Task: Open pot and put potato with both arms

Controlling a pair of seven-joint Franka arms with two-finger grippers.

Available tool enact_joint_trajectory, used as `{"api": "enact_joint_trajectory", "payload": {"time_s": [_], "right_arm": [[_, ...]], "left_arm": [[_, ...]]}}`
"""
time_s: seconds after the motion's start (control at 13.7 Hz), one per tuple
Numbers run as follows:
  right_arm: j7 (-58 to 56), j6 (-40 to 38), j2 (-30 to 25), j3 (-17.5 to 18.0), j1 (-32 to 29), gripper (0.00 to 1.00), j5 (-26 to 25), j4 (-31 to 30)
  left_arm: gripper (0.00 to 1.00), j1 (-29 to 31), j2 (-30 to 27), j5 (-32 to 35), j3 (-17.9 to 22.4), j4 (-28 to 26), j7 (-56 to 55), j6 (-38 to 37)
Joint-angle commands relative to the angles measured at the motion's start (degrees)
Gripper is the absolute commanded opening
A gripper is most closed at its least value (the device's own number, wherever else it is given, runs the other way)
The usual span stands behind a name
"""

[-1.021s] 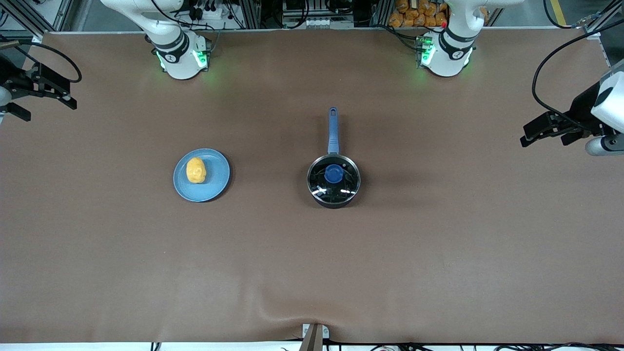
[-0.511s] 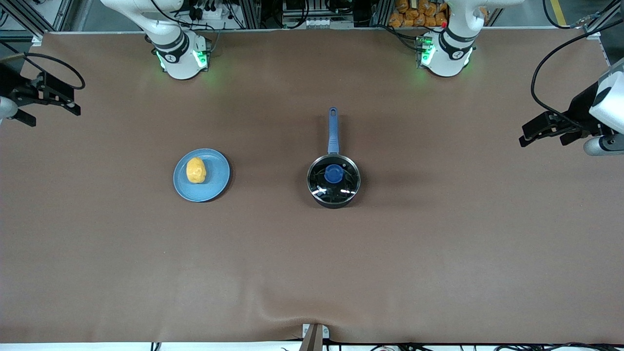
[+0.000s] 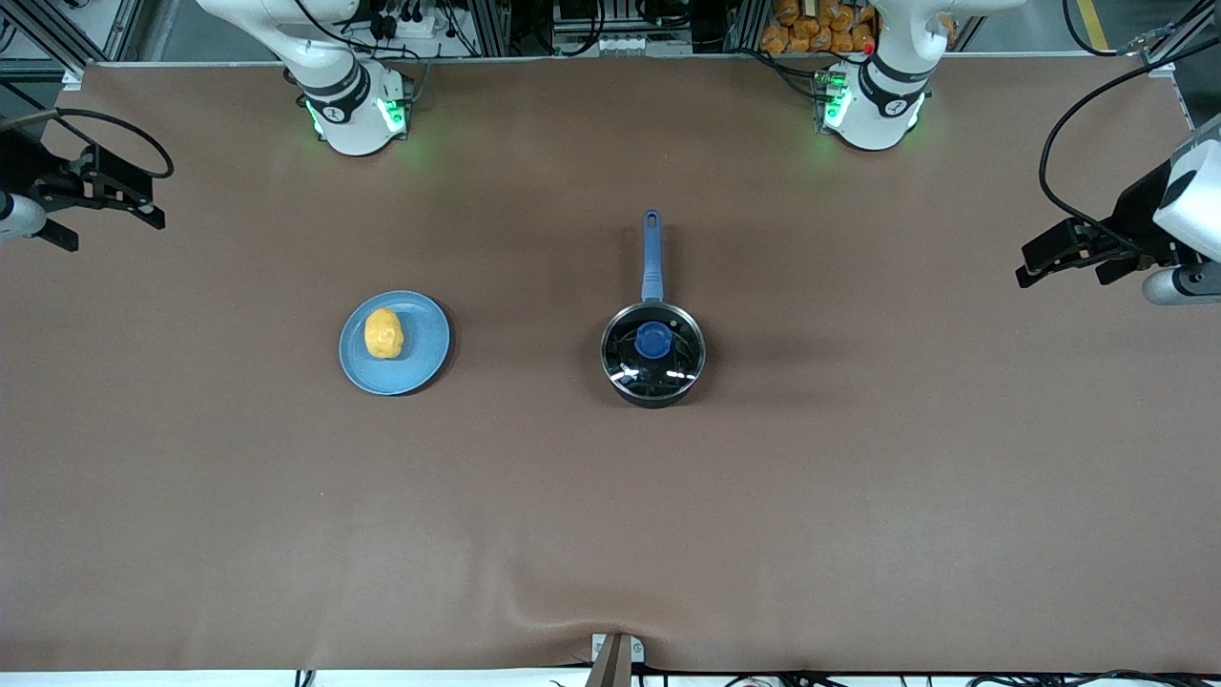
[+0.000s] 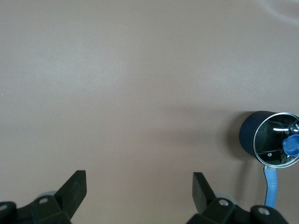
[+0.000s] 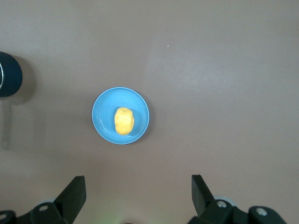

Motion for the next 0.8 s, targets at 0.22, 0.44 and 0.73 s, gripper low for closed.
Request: {"api": "enact_joint_trajectory", "payload": {"time_s": [0.22, 0.44, 0.73], "right_arm": [[1.3, -0.5, -0.1, 0.4, -0.3, 1.0, 0.3, 0.7], [1.4, -0.7, -0.2, 0.5, -0.1, 1.0, -0.1, 0.6], [1.4, -1.7, -0.1, 0.4, -0.3, 1.0, -0.1, 0.4]], "left_arm": [[1.0, -1.6, 2.9, 1.0, -0.6, -0.4, -0.2, 0.1], [1.0, -4.5, 7.4, 3.8, -1.9, -0.3, -2.3, 0.3], [1.0, -14.4, 13.4, 3.1, -2.7, 0.1, -18.0, 4.7]]}}
